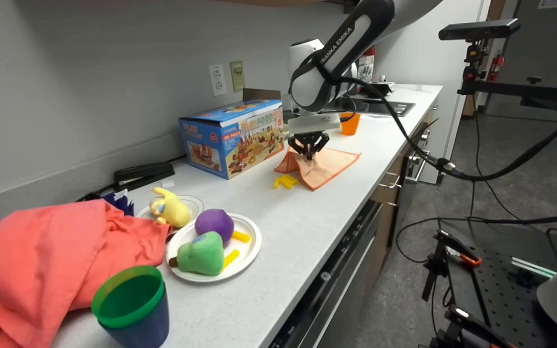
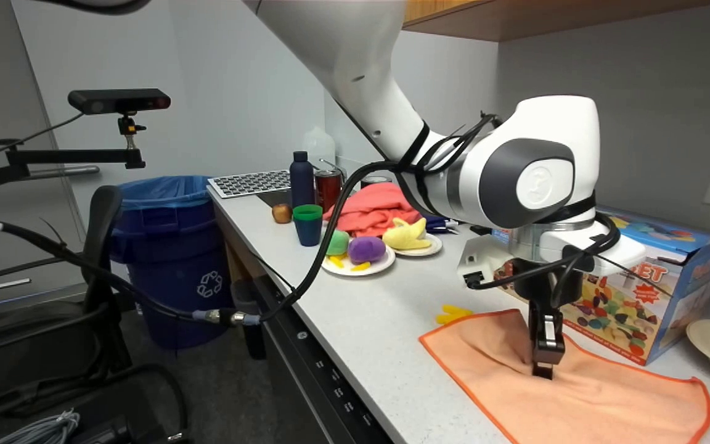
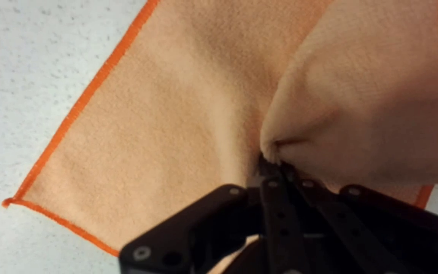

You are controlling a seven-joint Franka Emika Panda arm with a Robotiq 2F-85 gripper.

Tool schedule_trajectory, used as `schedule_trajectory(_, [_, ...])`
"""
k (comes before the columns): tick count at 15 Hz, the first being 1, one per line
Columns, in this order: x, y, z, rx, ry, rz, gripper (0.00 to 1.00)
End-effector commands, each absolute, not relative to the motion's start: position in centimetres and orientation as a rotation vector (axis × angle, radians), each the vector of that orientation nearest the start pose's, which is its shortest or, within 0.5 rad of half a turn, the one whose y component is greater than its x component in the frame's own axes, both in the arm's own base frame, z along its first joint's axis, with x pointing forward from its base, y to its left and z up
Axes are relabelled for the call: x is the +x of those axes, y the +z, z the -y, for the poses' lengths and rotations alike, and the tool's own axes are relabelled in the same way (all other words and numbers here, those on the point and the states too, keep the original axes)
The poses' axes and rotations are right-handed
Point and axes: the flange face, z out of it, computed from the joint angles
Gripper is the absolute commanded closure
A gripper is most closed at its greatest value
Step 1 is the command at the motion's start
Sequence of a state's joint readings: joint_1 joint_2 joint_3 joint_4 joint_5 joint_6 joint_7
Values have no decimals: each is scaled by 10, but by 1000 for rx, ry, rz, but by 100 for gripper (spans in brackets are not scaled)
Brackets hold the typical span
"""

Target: Use the peach towel to wipe the countertop

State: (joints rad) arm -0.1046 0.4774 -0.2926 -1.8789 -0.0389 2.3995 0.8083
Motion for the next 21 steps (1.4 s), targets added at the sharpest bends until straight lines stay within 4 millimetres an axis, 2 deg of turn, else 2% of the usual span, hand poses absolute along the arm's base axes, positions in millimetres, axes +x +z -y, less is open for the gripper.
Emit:
schedule_trajectory(1, [604,259,207,-2800,-118,-1714,99])
schedule_trajectory(11, [635,271,106,-2743,-20,-1478,99])
schedule_trajectory(18, [643,291,7,-2766,-28,-1157,99])
schedule_trajectory(21, [646,288,-8,-2797,-15,-1101,99])
